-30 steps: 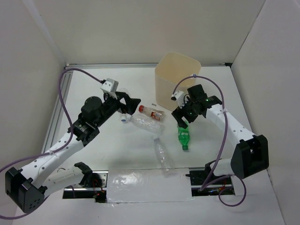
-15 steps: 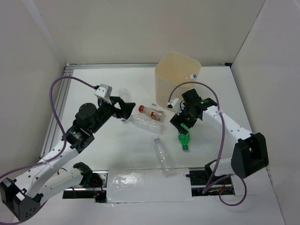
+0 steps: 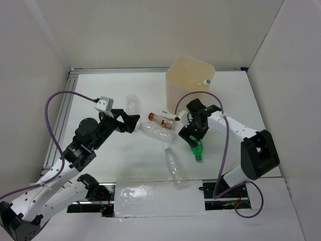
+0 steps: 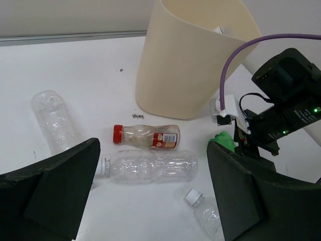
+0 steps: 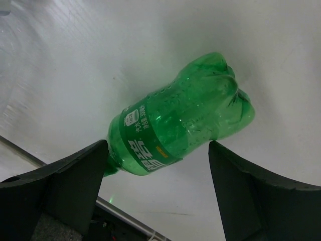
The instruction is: Put the plastic bottles in the bin
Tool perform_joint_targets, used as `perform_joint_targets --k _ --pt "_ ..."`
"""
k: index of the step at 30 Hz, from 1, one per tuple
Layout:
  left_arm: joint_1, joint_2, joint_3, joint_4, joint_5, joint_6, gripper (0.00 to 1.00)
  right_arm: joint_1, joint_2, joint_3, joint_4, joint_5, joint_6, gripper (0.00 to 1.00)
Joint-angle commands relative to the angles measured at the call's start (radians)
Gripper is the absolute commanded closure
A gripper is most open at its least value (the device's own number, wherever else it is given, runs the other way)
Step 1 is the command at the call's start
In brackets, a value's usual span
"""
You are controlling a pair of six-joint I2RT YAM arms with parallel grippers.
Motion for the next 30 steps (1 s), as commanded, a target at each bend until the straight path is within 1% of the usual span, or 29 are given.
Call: perform_joint_targets --k 1,7,11,15,17,19,21,22,24,25,26,28,29,30 --pt "-0.006 -0.038 -0.008 0.018 -0.021 -0.007 0.00 0.021 0.030 0.035 0.000 0.027 0.025 0.13" --pt "-0.006 -0.073 -0.036 -0.001 -0.043 0.002 0.00 0.040 0.030 -0.031 0.032 0.095 -0.005 0.13" --pt "-0.006 -0.073 -0.046 -0.001 -0.043 0.002 0.00 0.040 0.039 -0.076 0.066 0.104 -0.025 0.13" --pt "-0.006 -0.039 -0.057 0.009 -0.061 -0.007 0.00 0.061 0.064 -0.103 0.101 0.113 -0.045 0.13" --pt "-0.006 -0.021 -0.068 0.009 -0.092 -0.021 0.00 0.061 0.077 -0.103 0.122 0.101 -0.045 0.15" --pt "0.007 0.026 -0.059 -0.031 -0.124 -0.053 0.00 0.061 0.087 -0.103 0.135 0.082 -0.067 0.28" --pt "0.031 0.056 -0.050 -0.042 -0.147 -0.073 0.00 0.061 0.077 -0.126 0.146 0.069 -0.084 0.44" --pt "0.052 0.071 -0.049 -0.053 -0.167 -0.085 0.00 0.061 0.058 -0.135 0.155 0.056 -0.106 0.57" --pt "0.083 0.111 -0.024 -0.065 -0.179 -0.099 0.00 0.061 0.009 -0.148 0.155 0.044 -0.133 0.69" --pt "0.136 0.179 0.001 -0.079 -0.179 -0.099 0.00 0.061 -0.033 -0.148 0.127 0.012 -0.186 0.81" --pt "0.137 0.180 0.016 -0.079 -0.179 -0.099 0.00 0.051 -0.057 -0.148 0.127 0.012 -0.186 0.83" --pt "0.175 0.227 0.041 -0.083 -0.141 -0.099 0.00 0.038 -0.116 -0.102 0.058 -0.045 -0.234 0.89" --pt "0.207 0.278 0.068 -0.083 -0.127 -0.087 0.00 0.029 -0.178 -0.079 0.031 -0.116 -0.289 0.91" --pt "0.223 0.307 0.084 -0.083 -0.115 -0.087 0.00 0.029 -0.209 -0.030 -0.023 -0.155 -0.314 0.91"
